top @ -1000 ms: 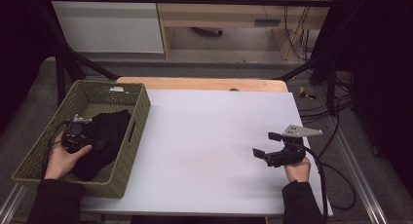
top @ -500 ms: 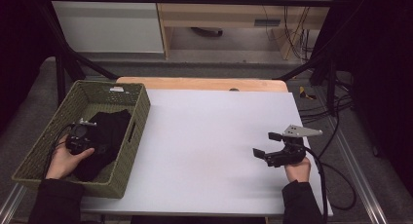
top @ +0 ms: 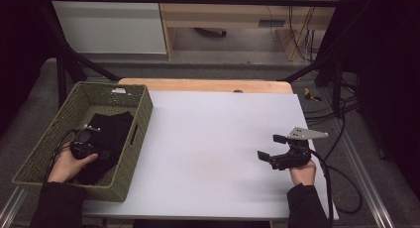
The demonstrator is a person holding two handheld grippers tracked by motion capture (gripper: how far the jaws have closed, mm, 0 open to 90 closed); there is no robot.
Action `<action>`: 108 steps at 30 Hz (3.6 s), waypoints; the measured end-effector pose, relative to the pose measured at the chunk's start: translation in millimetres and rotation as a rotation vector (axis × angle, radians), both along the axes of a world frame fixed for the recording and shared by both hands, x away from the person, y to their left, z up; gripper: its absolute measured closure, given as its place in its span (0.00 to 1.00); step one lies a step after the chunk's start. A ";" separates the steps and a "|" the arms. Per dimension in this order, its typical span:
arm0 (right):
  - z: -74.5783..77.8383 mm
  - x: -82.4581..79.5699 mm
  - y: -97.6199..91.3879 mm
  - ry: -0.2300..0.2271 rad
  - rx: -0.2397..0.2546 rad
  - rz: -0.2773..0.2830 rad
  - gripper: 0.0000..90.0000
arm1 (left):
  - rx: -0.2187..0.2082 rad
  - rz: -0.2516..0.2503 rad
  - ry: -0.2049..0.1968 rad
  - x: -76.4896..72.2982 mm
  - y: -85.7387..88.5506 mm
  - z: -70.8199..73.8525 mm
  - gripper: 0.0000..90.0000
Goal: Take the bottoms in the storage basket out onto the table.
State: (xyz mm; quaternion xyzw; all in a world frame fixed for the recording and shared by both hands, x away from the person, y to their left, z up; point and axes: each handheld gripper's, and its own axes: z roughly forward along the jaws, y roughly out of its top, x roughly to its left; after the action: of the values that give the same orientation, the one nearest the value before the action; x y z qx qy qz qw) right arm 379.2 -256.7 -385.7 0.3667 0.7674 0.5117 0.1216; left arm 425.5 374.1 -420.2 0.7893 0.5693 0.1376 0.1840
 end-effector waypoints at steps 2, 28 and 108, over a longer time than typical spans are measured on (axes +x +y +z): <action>0.0 0.0 -0.1 0.000 -0.001 0.001 0.04 | -0.001 0.001 -0.001 -0.7 -0.9 -0.4 0.18; 0.1 0.1 0.0 -0.001 0.000 0.001 0.04 | 0.040 -0.049 0.018 -6.3 -6.7 10.0 0.69; 2.4 -1.1 -2.3 -0.012 0.017 0.006 0.04 | -0.208 -0.043 -0.327 -50.5 17.4 114.2 0.84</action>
State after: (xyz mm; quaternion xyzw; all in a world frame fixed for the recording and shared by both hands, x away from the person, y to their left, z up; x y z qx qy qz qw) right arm 378.0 -259.0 -383.3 0.3625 0.7633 0.5209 0.1213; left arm 375.1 391.5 -306.0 0.7451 0.5261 0.2007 0.3575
